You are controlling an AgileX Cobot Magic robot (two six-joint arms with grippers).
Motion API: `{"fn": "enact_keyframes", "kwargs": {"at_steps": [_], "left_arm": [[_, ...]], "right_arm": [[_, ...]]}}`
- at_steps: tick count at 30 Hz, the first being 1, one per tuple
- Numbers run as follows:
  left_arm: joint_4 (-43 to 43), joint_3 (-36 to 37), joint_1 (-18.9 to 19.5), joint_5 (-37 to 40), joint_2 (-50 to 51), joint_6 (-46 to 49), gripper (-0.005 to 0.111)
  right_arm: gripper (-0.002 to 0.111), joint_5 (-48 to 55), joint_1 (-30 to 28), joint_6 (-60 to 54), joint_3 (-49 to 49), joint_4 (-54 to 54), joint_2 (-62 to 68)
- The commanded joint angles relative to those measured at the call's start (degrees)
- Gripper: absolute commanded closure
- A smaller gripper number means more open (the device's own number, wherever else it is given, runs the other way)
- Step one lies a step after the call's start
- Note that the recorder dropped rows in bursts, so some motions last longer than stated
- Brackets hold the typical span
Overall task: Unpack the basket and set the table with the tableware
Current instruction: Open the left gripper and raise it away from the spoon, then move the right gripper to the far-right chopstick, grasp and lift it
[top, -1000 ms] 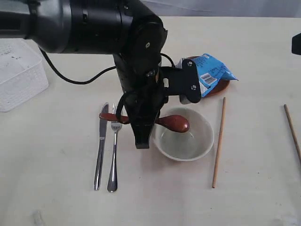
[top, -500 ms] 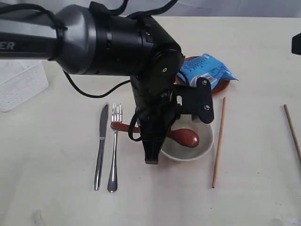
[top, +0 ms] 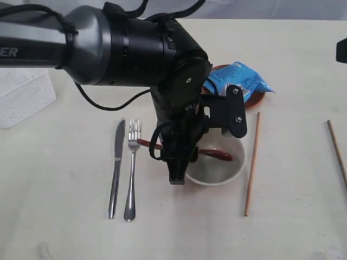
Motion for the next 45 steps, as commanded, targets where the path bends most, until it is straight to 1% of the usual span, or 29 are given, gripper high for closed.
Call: {"fn": "enact_keyframes", "kwargs": {"at_steps": [1,2,7,8,9,10,11,12,13,14,15,16,18,20,23,26,30,33,35,39,42,45], "left_arm": [[4.44,0.25,-0.2,0.01,-1.52,-4.53,0.053],[5.45,0.25,-0.2,0.58,-2.66,-5.7,0.053],[5.45,0.25,-0.2,1.65,-7.92,-5.81,0.053],[5.98,0.25,-0.2,2.49,-10.07,-7.11,0.053],[7.6,0.25,-0.2,3.31,-12.19,-11.16,0.054],[9.7,0.25,-0.2,4.08,-14.2,-15.84,0.057],[12.28,0.25,0.32,4.51,-16.48,-20.21,0.067],[12.73,0.25,1.33,4.09,-18.86,-23.37,0.078],[12.45,0.25,3.01,3.03,-21.69,-26.84,0.091],[11.73,0.25,4.67,1.76,-23.88,-30.63,0.101],[11.33,0.37,7.53,0.46,-27.03,-36.93,0.106],[11.23,0.37,10.1,0.35,-29.44,-39.67,0.106],[11.23,0.37,14.35,0.99,-35.02,-41.1,0.106],[10.57,0.6,17.8,1.24,-39.6,-41.1,0.106],[10.32,2.48,22.36,-0.56,-46.45,-41.1,0.106],[10.18,6.51,26.59,-3.9,-53.07,-42.3,0.106],[10.18,13.96,31.54,-9.95,-60.43,-44.08,0.106],[10.43,20.26,34.02,-13.04,-63.73,-44.08,0.106],[10.43,24.79,34.95,-15.39,-65.41,-44.03,0.106],[10.17,32.26,34.94,-21.71,-68.22,-45.26,0.106],[10.17,35.18,34.94,-25.43,-69.51,-46.75,0.106],[10.17,35.47,34.94,-26.93,-70.33,-46.75,0.106]], "right_arm": [[0.066,0.04,0.14,0.41,-0.29,-0.55,-0.17],[0.066,0.04,0.14,0.41,-0.29,-0.55,-0.17],[0.066,0.05,0.14,0.41,-0.29,-0.7,-0.17],[0.066,0.91,0.14,2.2,-0.29,-2.74,-0.17],[0.066,1.94,0.14,7.52,-0.03,-8.24,0.36],[0.066,2.25,0.14,13.35,1.07,-14.78,1.13],[0.066,2.26,0.14,18.86,2.67,-20.77,2.85],[0.066,2.13,0.14,20.43,3.76,-22.39,4.93],[0.066,2.11,0.14,20.02,4.26,-21.72,7.63],[0.066,2.23,0.14,18.6,4.24,-20.39,10.79],[0.066,1.43,0.14,17.6,4.15,-19.81,14.5],[0.066,0.76,-0.17,17.74,3.99,-20.42,17.27],[0.066,0.76,-3.82,17.56,2.54,-18.87,22.86],[0.066,-0.02,-8.48,14.69,1.34,-14.31,26.98],[0.066,-0.36,-15.36,8.32,0.71,-5.3,32.74],[0.066,-1.0,-20.22,5.95,0.71,-2.06,38.34],[0.066,0.19,-22.38,6.45,0.66,-4.29,45.17],[0.066,0.21,-22.47,6.75,0.66,-6.63,48.48],[0.066,-0.04,-22.33,6.75,0.66,-7.15,49.88],[0.066,-1.62,-22.33,7.47,0.66,-10.28,51.84],[0.066,-2.85,-22.33,7.63,0.78,-11.47,52.42],[0.066,-5.29,-22.33,7.63,1.63,-11.34,53.0]]}}
